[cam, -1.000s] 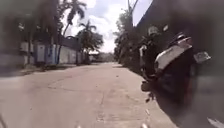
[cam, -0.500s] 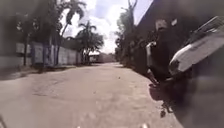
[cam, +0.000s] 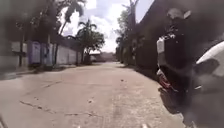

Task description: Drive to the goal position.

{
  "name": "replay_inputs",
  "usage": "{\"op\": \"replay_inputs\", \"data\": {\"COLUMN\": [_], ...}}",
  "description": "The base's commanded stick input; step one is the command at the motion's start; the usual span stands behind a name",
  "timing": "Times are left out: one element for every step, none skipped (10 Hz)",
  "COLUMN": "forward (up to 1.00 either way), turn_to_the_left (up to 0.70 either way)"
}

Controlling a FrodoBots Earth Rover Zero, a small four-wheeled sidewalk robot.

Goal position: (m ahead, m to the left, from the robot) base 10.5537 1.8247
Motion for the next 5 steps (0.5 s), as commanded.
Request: {"op": "replay_inputs", "data": {"forward": [0.85,0.85,0.85,0.85,0.85], "turn_to_the_left": [-0.03,-0.08,-0.06,0.00,0.00]}}
